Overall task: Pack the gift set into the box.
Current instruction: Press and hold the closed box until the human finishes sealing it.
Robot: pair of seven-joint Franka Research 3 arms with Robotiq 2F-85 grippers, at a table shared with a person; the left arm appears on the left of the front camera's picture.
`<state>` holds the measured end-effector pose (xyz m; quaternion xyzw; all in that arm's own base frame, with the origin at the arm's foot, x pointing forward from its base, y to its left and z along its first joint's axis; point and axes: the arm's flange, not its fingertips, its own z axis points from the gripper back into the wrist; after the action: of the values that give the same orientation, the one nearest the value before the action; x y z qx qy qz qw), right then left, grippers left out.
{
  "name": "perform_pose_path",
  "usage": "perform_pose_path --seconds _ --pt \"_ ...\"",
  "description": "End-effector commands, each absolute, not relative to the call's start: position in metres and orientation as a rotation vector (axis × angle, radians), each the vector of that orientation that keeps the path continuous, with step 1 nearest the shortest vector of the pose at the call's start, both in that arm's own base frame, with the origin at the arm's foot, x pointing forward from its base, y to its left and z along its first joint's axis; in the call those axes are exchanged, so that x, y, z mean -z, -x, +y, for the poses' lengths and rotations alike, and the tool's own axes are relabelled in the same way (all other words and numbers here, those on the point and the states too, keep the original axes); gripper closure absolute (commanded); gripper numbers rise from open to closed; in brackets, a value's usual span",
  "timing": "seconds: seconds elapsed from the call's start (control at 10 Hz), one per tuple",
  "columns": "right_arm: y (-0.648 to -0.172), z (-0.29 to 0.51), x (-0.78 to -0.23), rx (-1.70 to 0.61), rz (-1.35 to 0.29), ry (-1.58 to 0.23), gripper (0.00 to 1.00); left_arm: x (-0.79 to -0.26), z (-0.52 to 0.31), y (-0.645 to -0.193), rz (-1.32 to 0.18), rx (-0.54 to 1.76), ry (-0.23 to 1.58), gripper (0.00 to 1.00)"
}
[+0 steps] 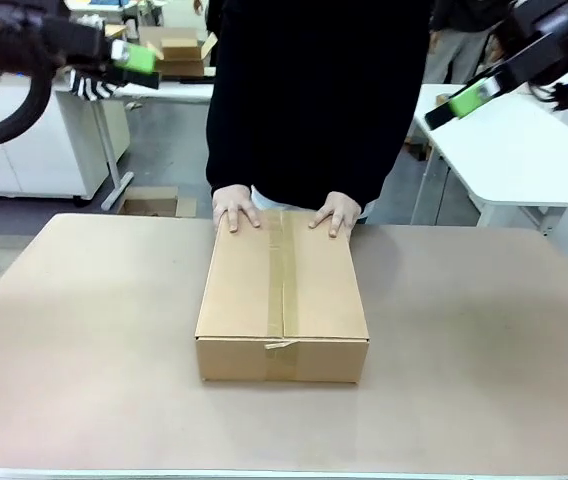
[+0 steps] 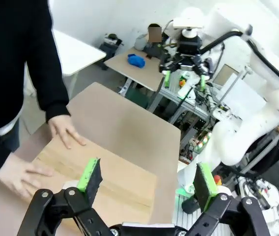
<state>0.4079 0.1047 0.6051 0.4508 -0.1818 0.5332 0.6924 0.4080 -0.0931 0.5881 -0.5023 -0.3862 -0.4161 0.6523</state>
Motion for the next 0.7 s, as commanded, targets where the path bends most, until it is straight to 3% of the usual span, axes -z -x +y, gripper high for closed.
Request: perform_pose_path --seconds 0.0,0.1,0.3,0.4,0.5,0.6 --pt "-0.415 0.128 -0.573 -1.616 -0.601 -0.986 0.0 -0.563 -0.098 -0.399 -1.05 1.191 1.265 0.0" --pt "-0.422 0.136 -0.55 -1.744 -0.717 -0.993 0.0 -0.541 -0.097 -0.396 -1.093 1.267 1.242 0.0" --pt "-0.432 0.141 -0.498 -1.745 -0.856 -1.005 0.0 -0.498 -0.103 -0.384 -1.158 1.294 1.338 0.0" --pt "-0.433 0.14 -0.478 -1.713 -0.884 -1.006 0.0 -0.481 -0.11 -0.377 -1.211 1.291 1.325 0.0" --pt "-0.436 0.14 -0.468 -1.6 -0.8 -1.023 0.0 -0.467 -0.121 -0.381 -1.222 1.198 1.293 0.0" --pt "-0.433 0.144 -0.495 -1.727 -0.803 -0.942 0.0 -0.493 -0.109 -0.38 -1.151 1.304 1.275 0.0"
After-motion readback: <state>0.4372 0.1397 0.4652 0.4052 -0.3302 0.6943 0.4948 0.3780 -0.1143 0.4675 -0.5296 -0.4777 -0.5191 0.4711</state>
